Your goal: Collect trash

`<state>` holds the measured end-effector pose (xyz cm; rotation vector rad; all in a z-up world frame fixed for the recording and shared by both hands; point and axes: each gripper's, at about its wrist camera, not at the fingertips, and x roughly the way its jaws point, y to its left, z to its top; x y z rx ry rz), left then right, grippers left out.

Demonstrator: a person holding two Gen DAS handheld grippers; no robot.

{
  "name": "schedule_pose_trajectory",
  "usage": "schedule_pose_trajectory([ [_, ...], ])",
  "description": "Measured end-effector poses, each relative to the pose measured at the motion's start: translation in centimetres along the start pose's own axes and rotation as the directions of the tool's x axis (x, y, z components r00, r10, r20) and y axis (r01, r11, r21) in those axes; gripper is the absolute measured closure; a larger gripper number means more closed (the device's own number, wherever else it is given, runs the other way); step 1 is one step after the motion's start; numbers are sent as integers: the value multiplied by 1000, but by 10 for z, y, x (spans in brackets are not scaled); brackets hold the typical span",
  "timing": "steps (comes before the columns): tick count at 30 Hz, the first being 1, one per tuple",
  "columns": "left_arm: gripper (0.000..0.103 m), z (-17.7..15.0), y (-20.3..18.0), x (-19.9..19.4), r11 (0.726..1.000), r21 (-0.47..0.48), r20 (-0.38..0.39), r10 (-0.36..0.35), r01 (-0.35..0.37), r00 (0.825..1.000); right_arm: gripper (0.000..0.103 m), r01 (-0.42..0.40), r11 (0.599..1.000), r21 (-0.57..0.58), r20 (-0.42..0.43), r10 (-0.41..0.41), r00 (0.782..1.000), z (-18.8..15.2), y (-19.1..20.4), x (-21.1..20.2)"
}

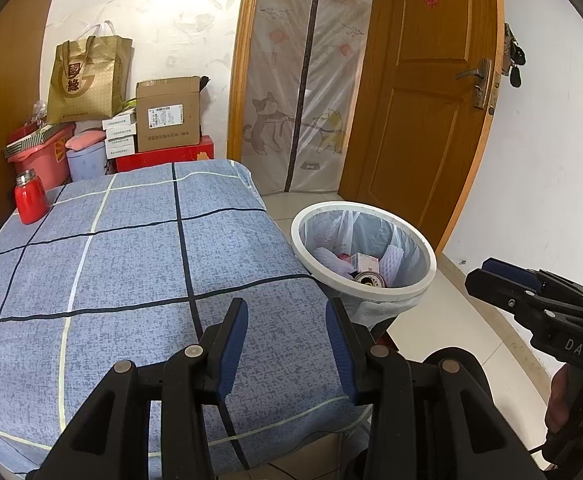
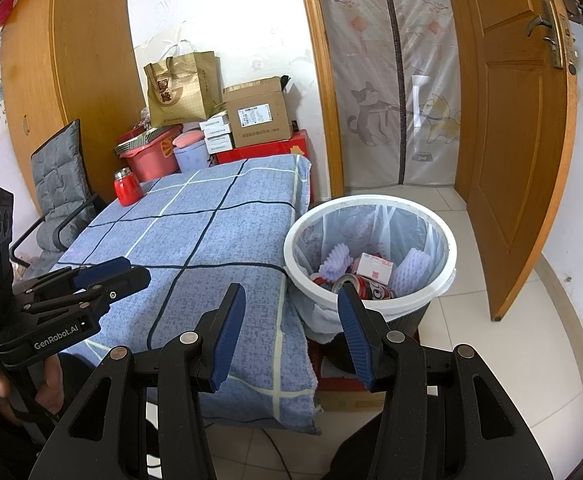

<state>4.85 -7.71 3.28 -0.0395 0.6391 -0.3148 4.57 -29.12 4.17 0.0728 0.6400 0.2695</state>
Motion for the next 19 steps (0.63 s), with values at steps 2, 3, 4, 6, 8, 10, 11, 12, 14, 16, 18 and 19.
schedule_pose_trajectory([
  [2,63,0,0,0,1000,1,-2,3,-3,1000,54,0,1000,-2,0,0,1000,0,0,0],
  [3,63,0,1,0,1000,2,-3,6,-6,1000,54,-1,1000,-3,-2,1,1000,0,0,1],
  [4,63,0,0,0,1000,2,-3,7,-7,1000,54,-2,1000,-3,-2,2,1000,0,1,2],
  [6,63,-1,1,1,1000,-1,-4,11,-11,1000,54,-2,1000,-4,-2,2,1000,0,1,2],
  [8,63,-1,2,1,1000,2,-1,21,-21,1000,54,-1,1000,-3,-3,1,1000,0,1,2],
  [10,63,-2,2,1,999,5,2,36,-36,999,54,-1,1000,-3,-3,1,1000,0,1,2],
  [11,63,-3,2,1,999,8,2,42,-42,999,54,-1,1000,-3,-4,1,1000,0,1,2],
  [12,63,-3,2,2,999,8,3,43,-43,999,54,-2,1000,-3,-4,2,1000,0,1,2],
  [14,63,-3,3,2,999,4,6,48,-49,999,54,-3,1000,-3,-6,3,1000,-2,2,4],
  [16,63,-3,4,2,999,4,6,47,-47,999,54,-3,1000,-3,-7,3,1000,-2,1,5],
  [18,63,-3,4,3,999,7,6,52,-52,999,54,-2,1000,-2,-4,2,1000,-2,2,5],
  [19,63,-3,4,2,999,8,7,52,-52,999,54,-3,1000,-3,-6,3,1000,-2,1,6],
])
